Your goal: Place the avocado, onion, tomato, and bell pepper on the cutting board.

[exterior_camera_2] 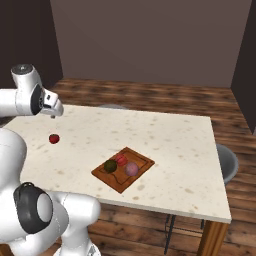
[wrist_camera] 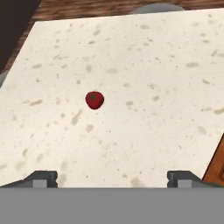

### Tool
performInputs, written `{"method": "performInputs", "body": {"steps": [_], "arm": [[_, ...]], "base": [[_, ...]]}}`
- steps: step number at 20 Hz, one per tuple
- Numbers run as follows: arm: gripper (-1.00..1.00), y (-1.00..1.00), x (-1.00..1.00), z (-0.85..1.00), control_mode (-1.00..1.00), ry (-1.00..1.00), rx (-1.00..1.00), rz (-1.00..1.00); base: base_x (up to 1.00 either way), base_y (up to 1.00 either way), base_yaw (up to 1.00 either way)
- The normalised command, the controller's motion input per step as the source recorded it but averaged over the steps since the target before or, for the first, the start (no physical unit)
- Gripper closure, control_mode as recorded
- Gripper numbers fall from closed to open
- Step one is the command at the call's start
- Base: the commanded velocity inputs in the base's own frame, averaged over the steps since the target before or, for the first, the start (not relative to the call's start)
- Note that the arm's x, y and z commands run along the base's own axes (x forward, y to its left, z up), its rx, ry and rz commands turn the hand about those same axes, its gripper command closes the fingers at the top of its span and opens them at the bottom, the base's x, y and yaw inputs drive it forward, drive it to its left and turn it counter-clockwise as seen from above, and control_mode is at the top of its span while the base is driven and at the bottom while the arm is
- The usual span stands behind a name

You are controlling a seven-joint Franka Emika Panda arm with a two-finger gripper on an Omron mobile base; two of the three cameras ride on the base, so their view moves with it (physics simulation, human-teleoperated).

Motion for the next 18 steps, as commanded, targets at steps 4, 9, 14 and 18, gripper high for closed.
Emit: {"method": "performInputs", "body": {"steps": [4,9,14,18], "arm": [[-1.0,0.52,0.2,0.1,-1.0,-0.17,0.0,0.03],[-1.0,0.23,0.18,0.0,-1.0,0.0,0.02,0.11],[-1.0,0.03,0.14,-0.01,-1.0,0.01,0.0,0.1],[-1.0,0.11,0.02,-0.01,-1.0,0.0,-0.05,0.02]], "base": [[0.0,0.0,0.0],[0.0,0.0,0.0],[0.0,0.0,0.0],[0.0,0.0,0.0]]}}
